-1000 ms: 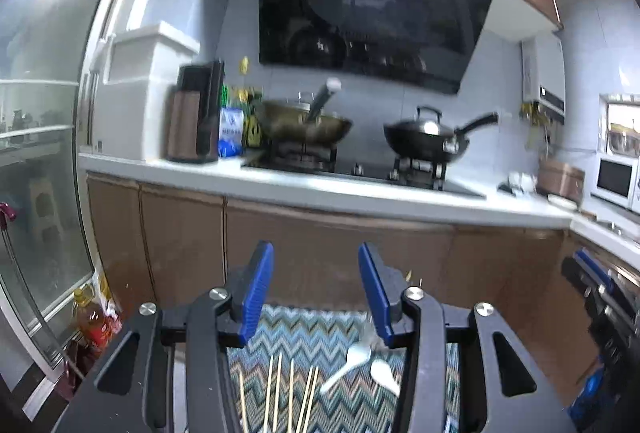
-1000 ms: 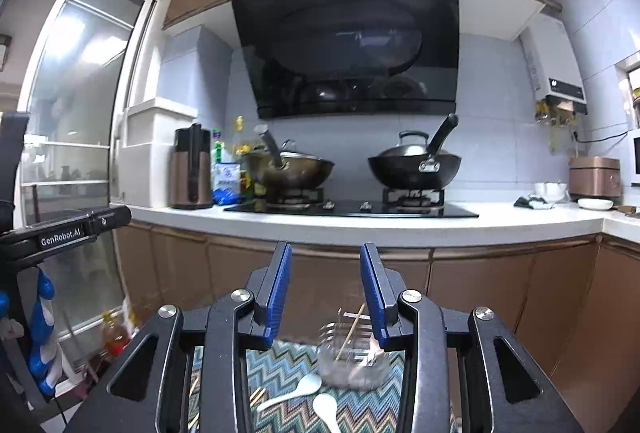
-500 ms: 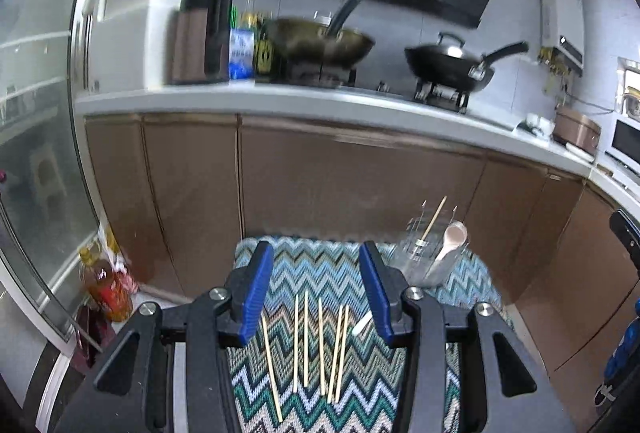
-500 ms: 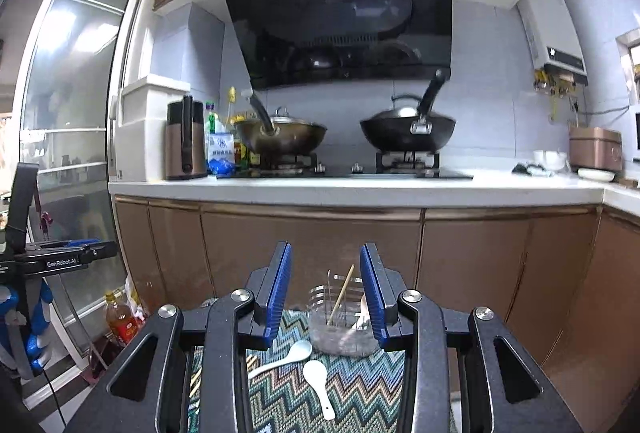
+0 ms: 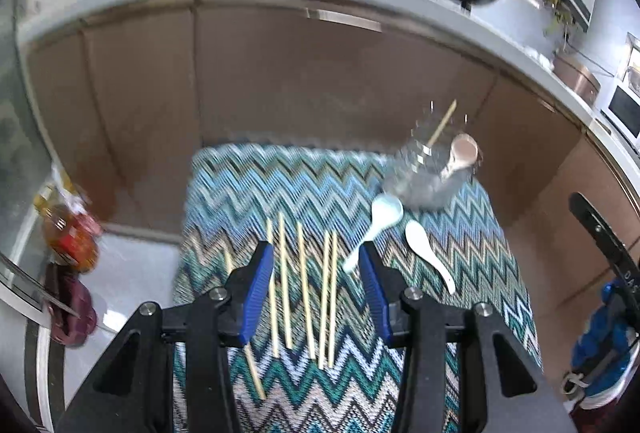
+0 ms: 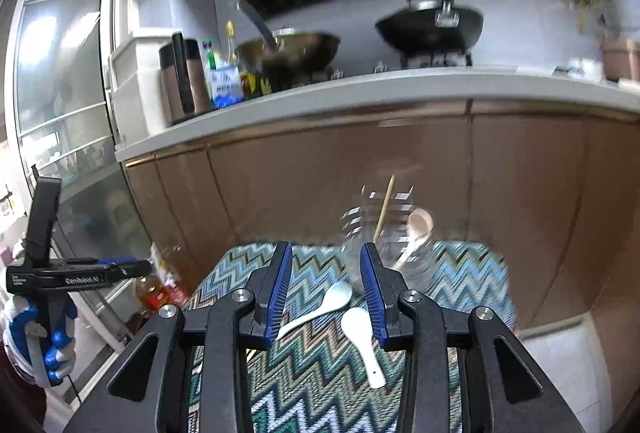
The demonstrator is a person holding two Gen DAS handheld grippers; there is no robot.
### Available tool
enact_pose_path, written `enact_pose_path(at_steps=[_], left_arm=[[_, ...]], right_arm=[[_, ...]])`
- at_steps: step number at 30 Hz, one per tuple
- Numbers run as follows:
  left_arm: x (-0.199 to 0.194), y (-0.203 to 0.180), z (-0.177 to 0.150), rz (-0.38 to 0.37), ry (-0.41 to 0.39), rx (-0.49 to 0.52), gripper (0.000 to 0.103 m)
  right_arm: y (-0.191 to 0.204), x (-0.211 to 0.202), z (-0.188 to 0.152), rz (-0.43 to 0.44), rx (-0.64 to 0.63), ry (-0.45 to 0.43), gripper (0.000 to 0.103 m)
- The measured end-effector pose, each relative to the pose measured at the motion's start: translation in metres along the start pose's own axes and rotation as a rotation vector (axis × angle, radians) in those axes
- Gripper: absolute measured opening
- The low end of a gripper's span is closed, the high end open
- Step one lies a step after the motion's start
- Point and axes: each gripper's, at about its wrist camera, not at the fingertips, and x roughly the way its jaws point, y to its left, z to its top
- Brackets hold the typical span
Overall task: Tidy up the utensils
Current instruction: 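Lift both tools back and lower them toward the remaining utensils, then grasp a chopstick with the left tool while the right tool grasps a white spoon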
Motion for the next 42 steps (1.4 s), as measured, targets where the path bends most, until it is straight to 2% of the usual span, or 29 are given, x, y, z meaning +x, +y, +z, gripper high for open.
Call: enact_pose_path(at_steps=[7, 12, 20, 25, 31, 42], left_arm=[[0.086, 0.004, 0.003, -0.054, 0.222, -0.012, 0.038], [0.130, 0.010, 0.007, -0.059, 0.301, -0.026, 0.035], [0.168, 0.012, 0.018, -0.044, 0.344, -0.005, 0.034], [0.187, 0.007, 0.020, -0.083, 0.390, 0.019, 0.031], [0.206, 0.001, 0.023, -0.099, 0.441, 0.050, 0.022], [0.238, -0.005, 0.030, -0.075, 0.495, 0.084, 0.021]], right_arm=[[-0.021, 0.069, -0.025, 0.086, 0.112, 0.146, 0.035], [-0.040, 0.126, -0.042, 0.112, 0.178, 0.234, 0.035], [-0.055, 0.197, -0.065, 0.133, 0.216, 0.303, 0.033], [-0.055, 0.232, -0.073, 0.128, 0.202, 0.338, 0.031], [-0.057, 0.256, -0.077, 0.121, 0.199, 0.352, 0.030], [-0.051, 0.279, -0.083, 0.128, 0.188, 0.375, 0.029]])
